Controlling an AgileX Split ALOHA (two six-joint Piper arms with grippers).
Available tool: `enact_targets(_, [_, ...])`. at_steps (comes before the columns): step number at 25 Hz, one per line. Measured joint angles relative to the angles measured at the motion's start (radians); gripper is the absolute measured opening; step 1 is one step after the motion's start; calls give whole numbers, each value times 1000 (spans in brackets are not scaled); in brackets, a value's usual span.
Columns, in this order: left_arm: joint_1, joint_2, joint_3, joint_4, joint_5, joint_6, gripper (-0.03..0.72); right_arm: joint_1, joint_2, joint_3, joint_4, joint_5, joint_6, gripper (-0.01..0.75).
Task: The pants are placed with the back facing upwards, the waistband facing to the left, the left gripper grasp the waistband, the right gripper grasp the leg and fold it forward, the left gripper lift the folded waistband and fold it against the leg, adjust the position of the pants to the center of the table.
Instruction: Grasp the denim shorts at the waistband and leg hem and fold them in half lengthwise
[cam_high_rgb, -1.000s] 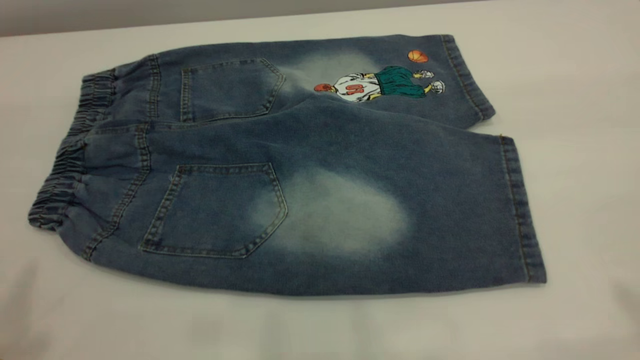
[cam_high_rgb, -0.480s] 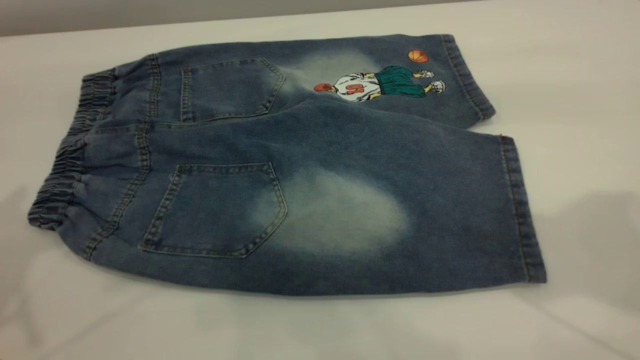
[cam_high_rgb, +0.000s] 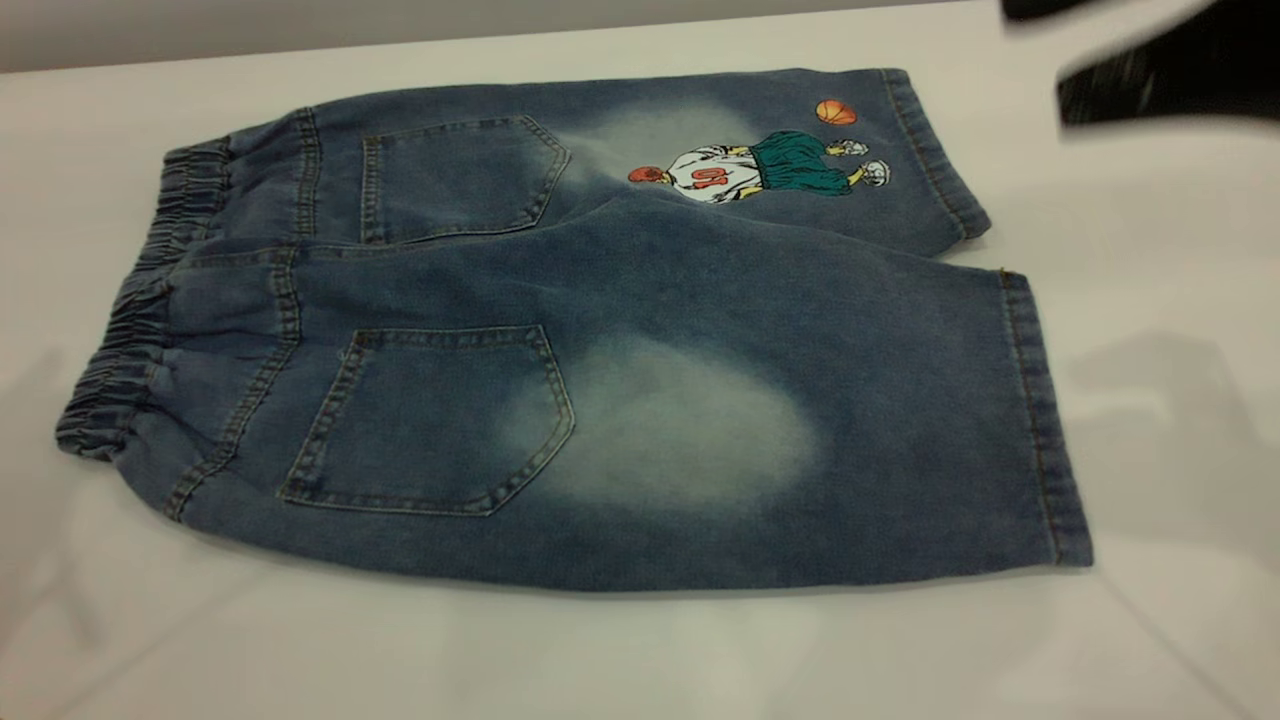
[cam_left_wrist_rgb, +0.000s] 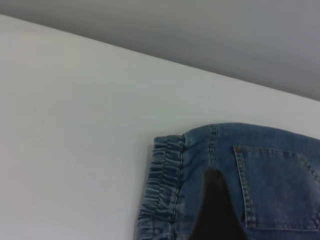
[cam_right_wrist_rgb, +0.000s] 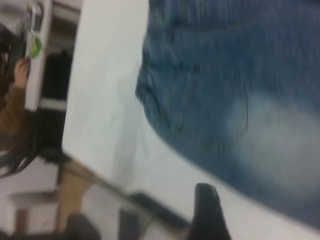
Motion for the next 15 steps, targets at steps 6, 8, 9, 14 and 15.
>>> enact_targets(6, [0,0,0,0,14,-1,442,0,89,139,77,-18,-99,425])
enact_targets(8, [0,0,0,-1,23,-10,442,0,102,197,124,-18,-142,425])
enact_targets(9, [0,0,0,-2,32,-13,442,0,106,229,150,-22,-169,425])
enact_targets(14, [0,0,0,-2,38,-26,442,0,140,335,294,-115,-324,425])
enact_targets(15, [0,0,0,-2,38,-26,442,0,150,337,305,-137,-355,425])
